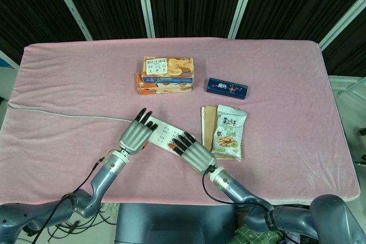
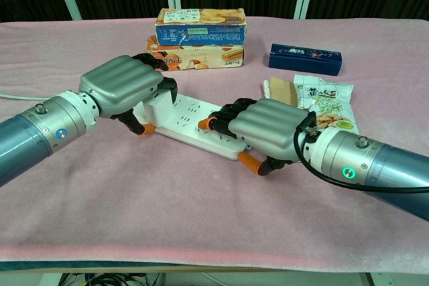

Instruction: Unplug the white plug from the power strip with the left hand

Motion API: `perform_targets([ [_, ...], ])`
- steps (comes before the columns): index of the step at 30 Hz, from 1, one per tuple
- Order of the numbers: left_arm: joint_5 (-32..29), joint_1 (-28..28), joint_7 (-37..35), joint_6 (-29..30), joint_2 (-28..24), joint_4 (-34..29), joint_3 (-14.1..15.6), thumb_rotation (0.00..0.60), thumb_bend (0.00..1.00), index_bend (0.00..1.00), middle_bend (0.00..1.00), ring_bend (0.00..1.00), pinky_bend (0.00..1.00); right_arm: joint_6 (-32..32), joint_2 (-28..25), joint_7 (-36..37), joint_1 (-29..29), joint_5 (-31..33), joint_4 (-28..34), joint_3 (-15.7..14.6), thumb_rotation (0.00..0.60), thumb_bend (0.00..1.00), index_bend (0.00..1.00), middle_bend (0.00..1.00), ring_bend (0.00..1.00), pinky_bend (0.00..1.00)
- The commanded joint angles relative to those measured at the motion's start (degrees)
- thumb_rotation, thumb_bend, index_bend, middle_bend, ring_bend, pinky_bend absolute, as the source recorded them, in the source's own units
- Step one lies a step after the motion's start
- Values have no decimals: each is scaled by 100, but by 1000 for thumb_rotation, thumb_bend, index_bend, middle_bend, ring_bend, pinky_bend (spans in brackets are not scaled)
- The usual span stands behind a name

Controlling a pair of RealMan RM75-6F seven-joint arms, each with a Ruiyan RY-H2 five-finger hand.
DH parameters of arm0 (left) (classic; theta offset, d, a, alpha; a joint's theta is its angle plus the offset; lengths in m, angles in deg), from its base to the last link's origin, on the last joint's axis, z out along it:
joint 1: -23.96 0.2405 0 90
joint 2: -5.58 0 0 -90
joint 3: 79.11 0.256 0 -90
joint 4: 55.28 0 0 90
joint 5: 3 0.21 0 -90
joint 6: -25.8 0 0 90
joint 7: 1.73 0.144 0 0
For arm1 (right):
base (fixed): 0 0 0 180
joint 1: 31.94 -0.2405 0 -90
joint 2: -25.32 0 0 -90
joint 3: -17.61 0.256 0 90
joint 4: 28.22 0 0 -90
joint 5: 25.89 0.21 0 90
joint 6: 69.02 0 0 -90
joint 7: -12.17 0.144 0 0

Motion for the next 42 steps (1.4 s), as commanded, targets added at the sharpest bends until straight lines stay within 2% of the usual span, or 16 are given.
perform_targets([
  [1,7,-5,3,-2,-1,4,2,600,338,387,443,101,99,-3,-3,0,0,0,0,4,600,575,45,86,64,78],
  [27,5,-11,-28,-43,-92,-111,10,600,340,389,445,101,98,-12,-39,-23,7,33,52,24,600,575,45,86,64,78],
  [42,-60,-63,-2,-197,-134,-182,0,600,515,458,495,102,99,-2,-56,-83,15,26,64,-12,600,574,45,86,64,78],
])
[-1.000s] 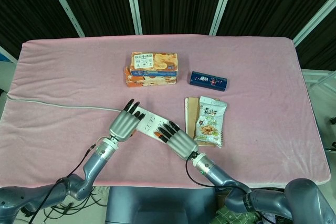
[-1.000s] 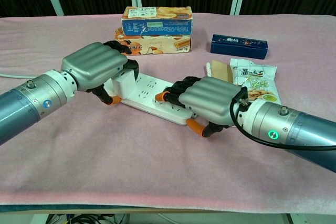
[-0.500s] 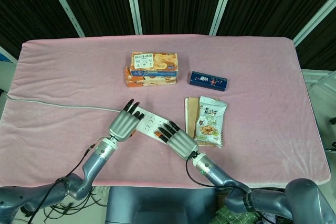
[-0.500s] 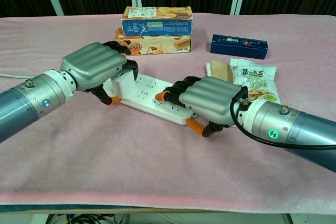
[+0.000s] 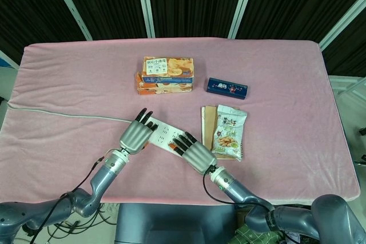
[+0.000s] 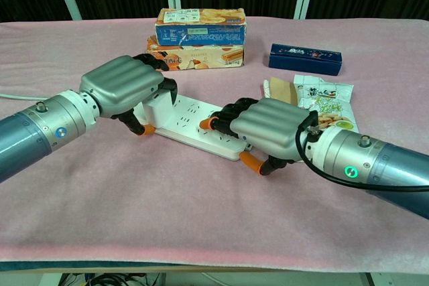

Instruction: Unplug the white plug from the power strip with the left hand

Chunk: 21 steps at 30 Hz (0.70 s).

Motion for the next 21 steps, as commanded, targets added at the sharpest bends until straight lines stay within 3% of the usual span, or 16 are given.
perform_targets([
  [1,-23,-8,20,-12,-26,-46,-21,600,524,462,498,103,99,2,4,-1,3,4,0,-3,600,574,45,86,64,78],
  [11,-336,-41,78,-285,-175,-284,-130,600,547,482,513,105,98,38,4,-7,-11,21,7,2,600,574,45,86,64,78],
  [21,-956,-200,-5,-798,-416,-735,-436,600,547,479,512,106,97,124,-24,-38,-33,32,15,-34,600,574,46,86,64,78],
])
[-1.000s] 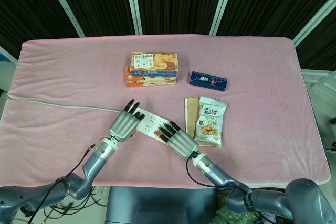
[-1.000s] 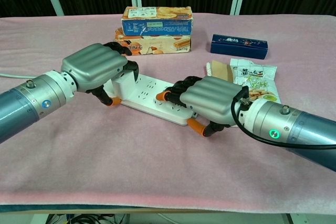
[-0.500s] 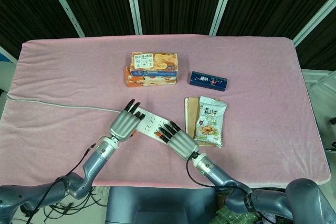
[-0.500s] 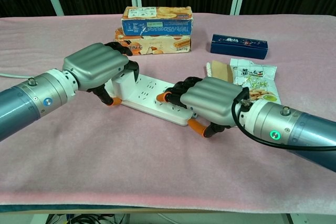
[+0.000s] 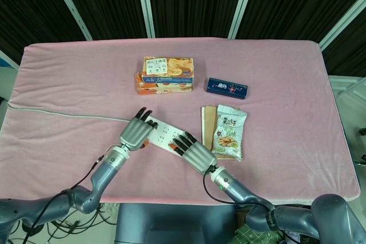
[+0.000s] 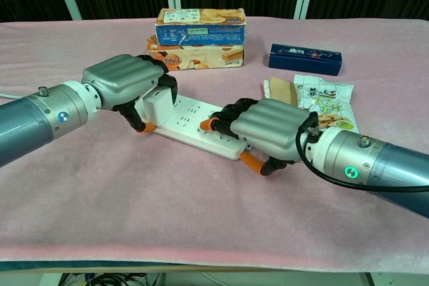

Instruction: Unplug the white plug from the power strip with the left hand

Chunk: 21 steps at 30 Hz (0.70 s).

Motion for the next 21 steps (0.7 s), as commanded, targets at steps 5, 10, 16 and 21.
perform_targets([
  [5,-435,-156,97,-307,-196,-263,-201,600,556,494,522,106,98,7,-1,-4,-6,10,6,9,600,574,45,86,64,78],
  [10,-833,-304,267,-639,-377,-432,-265,600,563,504,521,106,96,18,4,-21,-11,12,-3,2,600,574,46,86,64,78],
  [16,-1330,-549,639,-904,-633,-669,-296,600,565,507,522,106,89,31,10,-49,-12,24,-27,-4,600,574,45,86,64,78],
  [21,-1765,-709,906,-1006,-798,-857,-254,600,569,510,524,110,88,35,13,-67,-12,33,-20,-5,600,574,45,86,64,78],
])
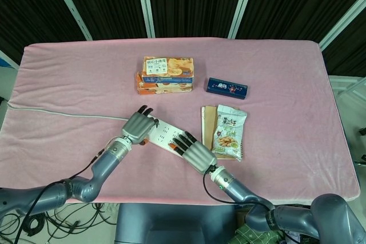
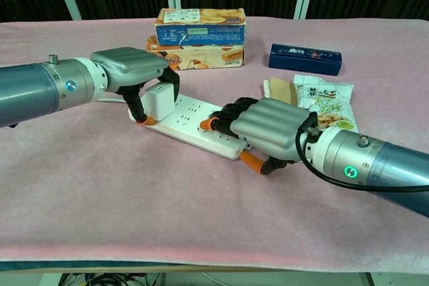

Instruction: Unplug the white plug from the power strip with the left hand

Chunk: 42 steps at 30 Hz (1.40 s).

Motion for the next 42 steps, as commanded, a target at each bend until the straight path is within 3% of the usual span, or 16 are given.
perform_targets([
  [1,-263,-123,179,-55,-128,-158,35,600,570,511,526,113,88,-5,-2,-6,1,-1,8,0,600,574,45,86,64,78],
  [7,-245,-107,128,265,-93,-214,115,600,579,521,551,138,101,-39,-15,-19,16,5,19,7,600,574,45,86,64,78],
  [11,-99,-66,-36,472,22,-118,147,600,594,557,581,182,172,-74,-13,-37,29,-3,16,6,600,574,45,86,64,78],
  [23,1279,237,-1345,1285,427,525,383,600,622,609,630,251,268,-91,-12,-29,61,-8,-1,-26,600,574,45,86,68,85],
  [30,1694,282,-2077,1177,391,717,565,600,623,619,638,259,269,-24,-41,-18,39,-26,22,-59,600,574,83,111,106,104],
  [35,1779,283,-2220,1225,302,624,508,600,622,619,638,259,276,9,-42,-50,28,-45,26,-88,600,574,90,113,107,105],
  [42,2172,363,-2635,1832,200,552,303,600,622,616,638,259,280,-132,-69,-25,60,-49,84,-9,600,574,90,113,107,105],
])
